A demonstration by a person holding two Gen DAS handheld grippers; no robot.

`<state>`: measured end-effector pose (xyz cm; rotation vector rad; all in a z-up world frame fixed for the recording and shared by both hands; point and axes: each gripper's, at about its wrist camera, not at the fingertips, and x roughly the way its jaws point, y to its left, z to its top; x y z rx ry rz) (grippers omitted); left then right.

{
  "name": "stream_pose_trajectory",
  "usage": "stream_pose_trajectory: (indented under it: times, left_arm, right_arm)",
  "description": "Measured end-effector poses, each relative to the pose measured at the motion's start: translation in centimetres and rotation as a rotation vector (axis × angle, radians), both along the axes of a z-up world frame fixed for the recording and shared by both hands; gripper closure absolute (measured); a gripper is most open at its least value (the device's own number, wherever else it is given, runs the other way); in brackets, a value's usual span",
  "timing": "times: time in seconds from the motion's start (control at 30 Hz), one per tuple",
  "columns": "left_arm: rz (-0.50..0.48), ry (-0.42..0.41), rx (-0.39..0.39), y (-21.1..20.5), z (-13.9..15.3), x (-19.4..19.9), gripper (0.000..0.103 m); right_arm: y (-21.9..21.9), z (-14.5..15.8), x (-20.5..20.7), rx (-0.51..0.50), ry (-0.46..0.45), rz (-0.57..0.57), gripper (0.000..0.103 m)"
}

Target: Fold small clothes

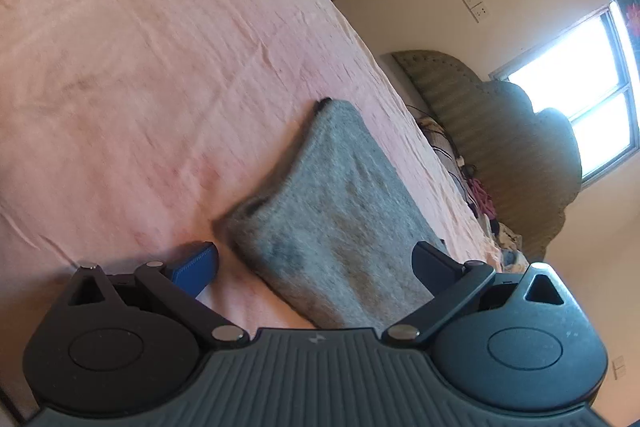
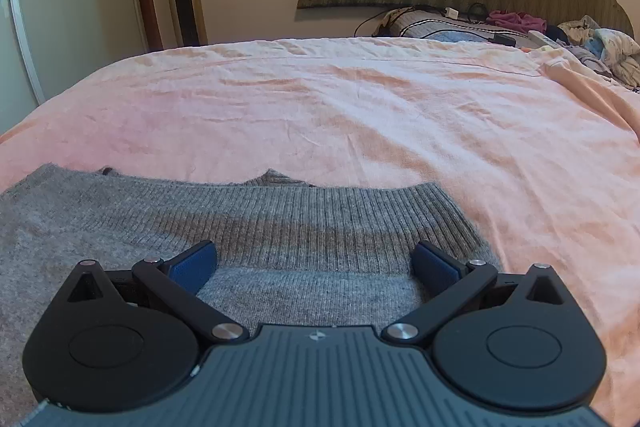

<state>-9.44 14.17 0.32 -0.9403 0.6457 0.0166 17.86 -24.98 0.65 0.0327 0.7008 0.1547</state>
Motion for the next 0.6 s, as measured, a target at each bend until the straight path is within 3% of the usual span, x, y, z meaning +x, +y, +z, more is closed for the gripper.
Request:
stream_pose_trajectory:
  times: [0.17,0.23,0.3,0.37,0.5,0.53,0.57,0.6]
  left_arm:
    - [0.032,-0.013,-0.061,-1.2,-0.7,2.4,0.000]
    - [0.056,-0.003,-0.058,-1.5,-0.7,2.8,0.010]
    - [0.024,0.033,-0.040,-1.8,-0.9,3.6,0.058]
    - [0.014,0.092,0.017,-2.4,-1.2,4.1,0.077]
    - [0.015,0.100,0.082,-2.9,-0.7,4.5,0.078]
    - [0.010,0.104,0.112,-3.2,-0.5,4.7,0.081]
    - [0.001,0.112,0.152,-3.6,-0.1,5.0,0.093]
    - [-0.013,0.107,0.193,-4.2,0.4,5.2,0.096]
  right_arm:
    - [-0.3,0.1,-0.2,0.020,-0.006,-0.001,0.000]
    - [-0.4,0.1,-0.3,0.031,-0.009,-0.003,0.000]
    - [-0.5,0.1,-0.4,0.042,-0.011,-0.003,0.000]
    - [-0.6,0.1,-0.4,0.050,-0.012,-0.003,0.000]
    - [-0.6,0.1,-0.4,0.054,-0.012,-0.003,0.000]
    - [-0.6,0.1,-0.4,0.053,-0.012,-0.003,0.000]
    - [-0.6,0.1,-0.4,0.053,-0.012,-0.003,0.000]
    - [-0.6,0.1,-0.4,0.052,-0.010,-0.003,0.000]
